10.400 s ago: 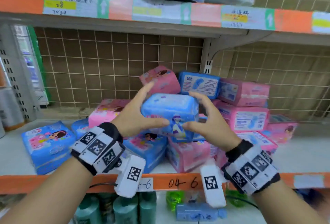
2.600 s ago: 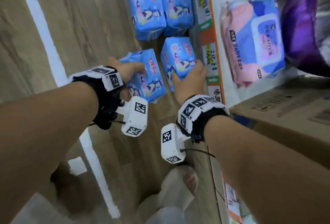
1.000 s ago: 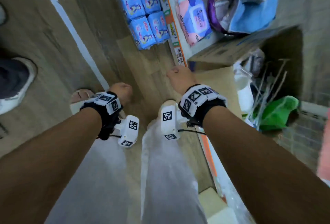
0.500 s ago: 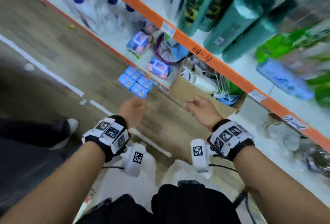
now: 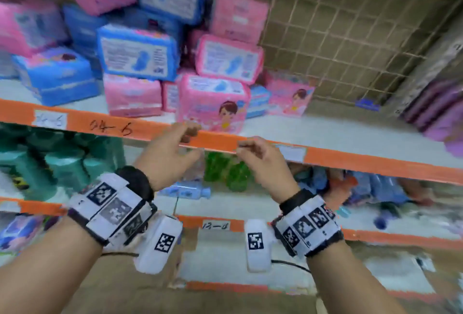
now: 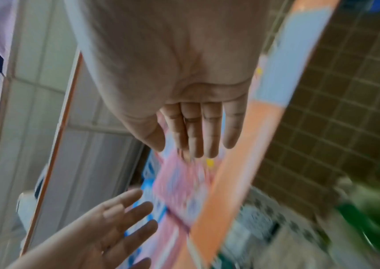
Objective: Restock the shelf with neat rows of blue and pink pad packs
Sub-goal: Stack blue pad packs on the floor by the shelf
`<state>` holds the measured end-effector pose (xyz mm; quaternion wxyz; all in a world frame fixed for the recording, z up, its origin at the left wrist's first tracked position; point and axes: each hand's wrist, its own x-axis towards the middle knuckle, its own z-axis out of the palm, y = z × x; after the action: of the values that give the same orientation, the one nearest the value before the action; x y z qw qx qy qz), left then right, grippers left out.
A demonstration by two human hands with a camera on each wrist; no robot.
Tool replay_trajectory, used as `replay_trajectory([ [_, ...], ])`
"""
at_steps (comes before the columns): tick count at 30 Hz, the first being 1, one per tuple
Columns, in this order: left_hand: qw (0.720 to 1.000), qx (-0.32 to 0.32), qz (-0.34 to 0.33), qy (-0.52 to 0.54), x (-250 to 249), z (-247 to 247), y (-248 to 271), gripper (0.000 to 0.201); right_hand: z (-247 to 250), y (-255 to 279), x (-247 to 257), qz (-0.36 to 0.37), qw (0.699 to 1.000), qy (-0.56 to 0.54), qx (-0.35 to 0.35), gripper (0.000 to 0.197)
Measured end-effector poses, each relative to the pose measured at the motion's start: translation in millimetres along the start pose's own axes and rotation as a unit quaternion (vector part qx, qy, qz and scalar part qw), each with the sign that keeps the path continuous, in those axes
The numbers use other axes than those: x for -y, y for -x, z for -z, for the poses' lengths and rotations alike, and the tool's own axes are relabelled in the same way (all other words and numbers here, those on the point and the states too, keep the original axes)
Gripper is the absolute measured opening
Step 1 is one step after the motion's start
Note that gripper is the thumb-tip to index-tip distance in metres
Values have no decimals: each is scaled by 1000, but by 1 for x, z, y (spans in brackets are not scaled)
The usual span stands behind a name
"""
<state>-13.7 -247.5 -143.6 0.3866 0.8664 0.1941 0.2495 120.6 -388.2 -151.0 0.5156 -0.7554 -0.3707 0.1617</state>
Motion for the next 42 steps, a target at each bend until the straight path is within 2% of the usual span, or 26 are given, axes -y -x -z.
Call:
replay_trajectory([
  [2,994,12,-64,-86,-33,-21,-32,53,48,-11,4,20,998,-8,-64,7],
  [4,979,13,-98,-178,-58,-38,-63,62,81,-25,4,27,994,-6,-106,7],
  [6,952,13,-77,-297,-70,-49,-89,75,101,-42,3,26,993,12,-111,5],
  [8,922,41,-17,-384,-70,-56,-108,87,108,-60,0,28,993,46,-108,9],
  [10,901,54,26,-429,-63,-61,-118,94,106,-79,-2,24,991,78,-102,14],
  [12,887,45,39,-458,-56,-66,-123,99,98,-99,-4,18,991,105,-87,25],
  [16,877,84,59,-469,-52,-66,-128,108,75,-139,-5,-9,983,170,-63,40],
  [23,872,133,63,-467,-48,-59,-134,119,43,-177,-10,-96,974,195,-56,79],
  [29,871,175,68,-455,-49,-49,-137,127,55,-187,-18,-123,968,218,-14,95],
  [37,870,170,78,-456,-51,-51,-137,124,52,-183,-22,-90,975,180,-89,84],
  [42,873,148,75,-460,-49,-55,-137,125,83,-157,-23,-76,973,183,-121,57],
])
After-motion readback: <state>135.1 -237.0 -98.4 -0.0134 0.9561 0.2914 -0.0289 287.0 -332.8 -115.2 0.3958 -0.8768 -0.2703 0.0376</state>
